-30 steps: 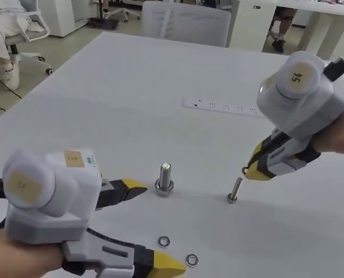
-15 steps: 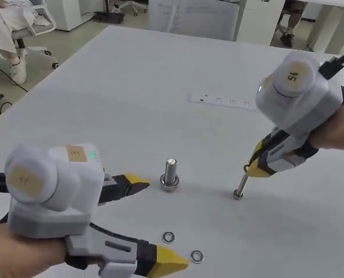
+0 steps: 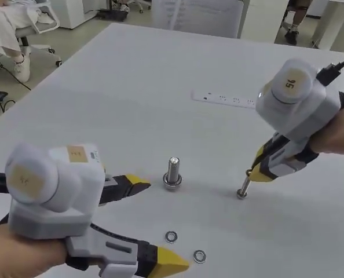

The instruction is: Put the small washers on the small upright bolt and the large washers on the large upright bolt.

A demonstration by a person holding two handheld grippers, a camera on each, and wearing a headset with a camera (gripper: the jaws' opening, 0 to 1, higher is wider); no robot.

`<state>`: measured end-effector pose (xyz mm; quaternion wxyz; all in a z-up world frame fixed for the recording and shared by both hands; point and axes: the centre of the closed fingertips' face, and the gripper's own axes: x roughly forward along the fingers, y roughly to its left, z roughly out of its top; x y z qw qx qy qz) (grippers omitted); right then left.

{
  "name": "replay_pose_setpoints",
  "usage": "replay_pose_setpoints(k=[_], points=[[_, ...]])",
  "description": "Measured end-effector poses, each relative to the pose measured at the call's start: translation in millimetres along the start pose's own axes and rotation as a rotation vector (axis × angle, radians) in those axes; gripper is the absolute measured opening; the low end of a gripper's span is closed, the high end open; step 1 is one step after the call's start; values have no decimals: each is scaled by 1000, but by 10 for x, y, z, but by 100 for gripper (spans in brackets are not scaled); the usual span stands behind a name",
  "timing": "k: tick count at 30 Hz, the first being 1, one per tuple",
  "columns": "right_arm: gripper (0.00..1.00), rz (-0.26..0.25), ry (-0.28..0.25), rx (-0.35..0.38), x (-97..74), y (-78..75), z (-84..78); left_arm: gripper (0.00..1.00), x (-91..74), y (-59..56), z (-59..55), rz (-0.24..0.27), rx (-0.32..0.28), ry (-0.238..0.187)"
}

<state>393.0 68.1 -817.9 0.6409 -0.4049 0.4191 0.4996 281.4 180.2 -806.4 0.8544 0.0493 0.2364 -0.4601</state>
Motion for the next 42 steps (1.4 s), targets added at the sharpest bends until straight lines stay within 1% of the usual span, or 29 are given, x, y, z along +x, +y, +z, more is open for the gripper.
replay_pose_setpoints(k=[9, 17, 18, 27, 36, 42], points=[[14, 7, 5, -1, 27, 8, -13, 83, 8, 8, -19, -1, -1, 8], [14, 12, 9, 4, 95, 30, -48, 83, 8, 6, -28, 1, -3, 10], [14, 19, 8, 8, 111, 42, -50, 83, 8, 6, -31, 1, -4, 11], [14, 29, 8, 19, 232, 39, -84, 83, 9, 11, -38, 5, -6, 13], [14, 42, 13, 27, 405, 65, -123, 83, 4, 23, -40, 9, -9, 16], [14, 40, 11, 30, 454, 59, -136, 83, 4, 28, -39, 11, -13, 17]])
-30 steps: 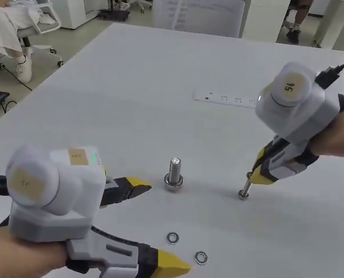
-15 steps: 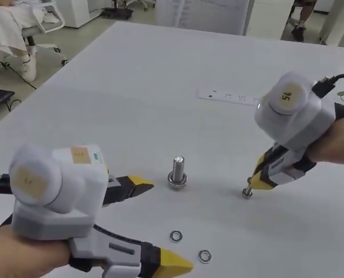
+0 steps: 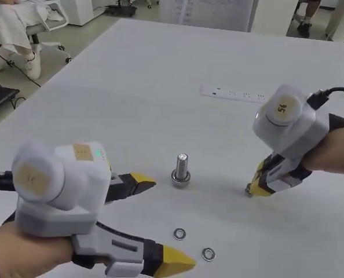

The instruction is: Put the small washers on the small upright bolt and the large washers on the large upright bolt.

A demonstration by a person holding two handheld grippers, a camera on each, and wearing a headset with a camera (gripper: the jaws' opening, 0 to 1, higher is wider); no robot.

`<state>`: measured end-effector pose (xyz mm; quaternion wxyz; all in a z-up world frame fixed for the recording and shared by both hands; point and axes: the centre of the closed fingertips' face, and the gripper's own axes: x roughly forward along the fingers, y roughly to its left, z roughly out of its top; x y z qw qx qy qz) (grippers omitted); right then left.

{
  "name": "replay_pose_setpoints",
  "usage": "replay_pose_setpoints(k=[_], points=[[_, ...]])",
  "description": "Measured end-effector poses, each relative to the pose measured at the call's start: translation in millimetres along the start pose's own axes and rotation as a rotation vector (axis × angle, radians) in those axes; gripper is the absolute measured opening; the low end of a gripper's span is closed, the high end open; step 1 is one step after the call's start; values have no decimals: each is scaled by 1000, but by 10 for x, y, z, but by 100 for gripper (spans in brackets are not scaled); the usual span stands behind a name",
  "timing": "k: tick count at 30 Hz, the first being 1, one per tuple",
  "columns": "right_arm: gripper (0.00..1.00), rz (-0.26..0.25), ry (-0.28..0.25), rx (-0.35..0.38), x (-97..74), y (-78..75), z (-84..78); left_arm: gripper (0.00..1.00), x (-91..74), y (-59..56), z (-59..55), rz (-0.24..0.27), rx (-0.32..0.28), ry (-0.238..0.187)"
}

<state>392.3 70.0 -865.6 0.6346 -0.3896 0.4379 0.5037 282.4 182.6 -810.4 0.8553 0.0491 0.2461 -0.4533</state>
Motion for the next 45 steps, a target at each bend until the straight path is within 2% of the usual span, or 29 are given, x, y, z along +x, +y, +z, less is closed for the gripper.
replay_pose_setpoints(k=[15, 28, 34, 38, 45], points=[[14, 9, 10, 6, 26, 19, -14, 83, -5, 3, 6, 5, -3, 2], [14, 19, 19, -16, 50, 106, 40, 83, -17, -4, 13, 4, -2, -1], [14, 13, 10, -23, 79, 99, 77, 83, -11, -19, 14, -1, 0, 1], [15, 11, 54, -43, 129, 124, -14, 83, -12, -15, 24, 1, 1, -3], [18, 20, 44, -27, 118, 130, -18, 83, -3, -24, 23, -3, 3, -1]])
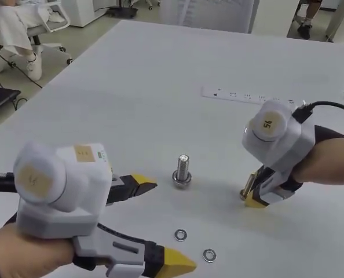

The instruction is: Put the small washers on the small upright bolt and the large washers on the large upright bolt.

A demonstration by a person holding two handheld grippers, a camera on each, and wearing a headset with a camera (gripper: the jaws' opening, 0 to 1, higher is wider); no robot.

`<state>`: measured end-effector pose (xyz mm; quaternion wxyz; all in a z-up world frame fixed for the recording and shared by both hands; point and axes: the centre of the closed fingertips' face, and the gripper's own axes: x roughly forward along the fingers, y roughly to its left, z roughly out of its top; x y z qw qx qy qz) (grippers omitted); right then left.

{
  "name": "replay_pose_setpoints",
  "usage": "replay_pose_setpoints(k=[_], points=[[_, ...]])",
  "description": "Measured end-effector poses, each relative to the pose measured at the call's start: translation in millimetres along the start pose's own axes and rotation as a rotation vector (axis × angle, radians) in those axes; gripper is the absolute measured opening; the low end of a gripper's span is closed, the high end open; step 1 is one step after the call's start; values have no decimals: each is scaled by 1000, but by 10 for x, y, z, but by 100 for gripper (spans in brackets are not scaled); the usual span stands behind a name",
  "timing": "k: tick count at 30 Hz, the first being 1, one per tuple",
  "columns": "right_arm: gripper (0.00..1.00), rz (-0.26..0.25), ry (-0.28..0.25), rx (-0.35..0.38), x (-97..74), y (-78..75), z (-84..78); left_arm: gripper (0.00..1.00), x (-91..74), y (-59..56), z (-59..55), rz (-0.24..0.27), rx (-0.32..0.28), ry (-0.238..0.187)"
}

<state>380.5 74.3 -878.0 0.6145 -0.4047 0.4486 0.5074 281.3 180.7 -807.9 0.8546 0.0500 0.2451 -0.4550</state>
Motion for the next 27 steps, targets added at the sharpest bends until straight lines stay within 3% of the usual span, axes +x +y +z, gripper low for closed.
replay_pose_setpoints(k=[17, 27], points=[[19, -23, -24, 40, -141, -25, -75, 83, 2, -7, 12, -2, 4, -5], [20, -27, -36, 52, -200, 49, -117, 83, -7, -16, 20, 0, 9, -10]])
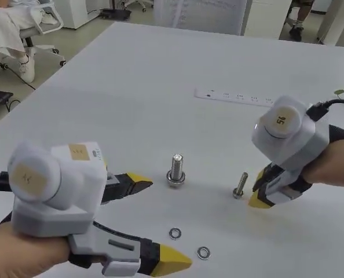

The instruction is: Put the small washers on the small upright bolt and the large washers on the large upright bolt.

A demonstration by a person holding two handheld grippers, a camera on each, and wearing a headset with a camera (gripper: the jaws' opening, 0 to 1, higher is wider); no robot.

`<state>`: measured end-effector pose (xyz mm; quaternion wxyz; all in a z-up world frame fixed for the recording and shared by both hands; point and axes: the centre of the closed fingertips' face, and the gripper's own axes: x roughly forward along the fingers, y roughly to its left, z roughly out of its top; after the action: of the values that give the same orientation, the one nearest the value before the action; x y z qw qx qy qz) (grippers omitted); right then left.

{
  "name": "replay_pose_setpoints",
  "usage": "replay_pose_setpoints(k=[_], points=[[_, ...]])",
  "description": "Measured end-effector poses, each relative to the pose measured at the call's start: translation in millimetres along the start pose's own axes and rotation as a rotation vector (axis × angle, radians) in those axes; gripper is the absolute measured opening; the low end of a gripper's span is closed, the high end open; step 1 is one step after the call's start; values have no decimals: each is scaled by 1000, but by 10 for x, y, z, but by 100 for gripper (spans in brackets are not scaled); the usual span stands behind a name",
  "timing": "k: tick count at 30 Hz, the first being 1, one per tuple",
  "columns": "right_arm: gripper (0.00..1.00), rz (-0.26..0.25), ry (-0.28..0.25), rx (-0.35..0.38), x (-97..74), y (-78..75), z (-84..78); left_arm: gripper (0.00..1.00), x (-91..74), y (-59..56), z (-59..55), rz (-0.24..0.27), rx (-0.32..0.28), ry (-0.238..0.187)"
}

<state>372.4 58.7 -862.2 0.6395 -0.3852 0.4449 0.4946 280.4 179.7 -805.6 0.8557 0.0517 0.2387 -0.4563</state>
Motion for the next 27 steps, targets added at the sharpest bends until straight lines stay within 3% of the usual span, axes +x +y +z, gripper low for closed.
replay_pose_setpoints(k=[12, 27], points=[[20, 14, -25, -13, -73, 297, 35, 83, -6, -23, 16, -2, 6, -5], [20, 63, -46, -78, -85, 692, 204, 83, -12, -40, 28, -9, 14, -14]])
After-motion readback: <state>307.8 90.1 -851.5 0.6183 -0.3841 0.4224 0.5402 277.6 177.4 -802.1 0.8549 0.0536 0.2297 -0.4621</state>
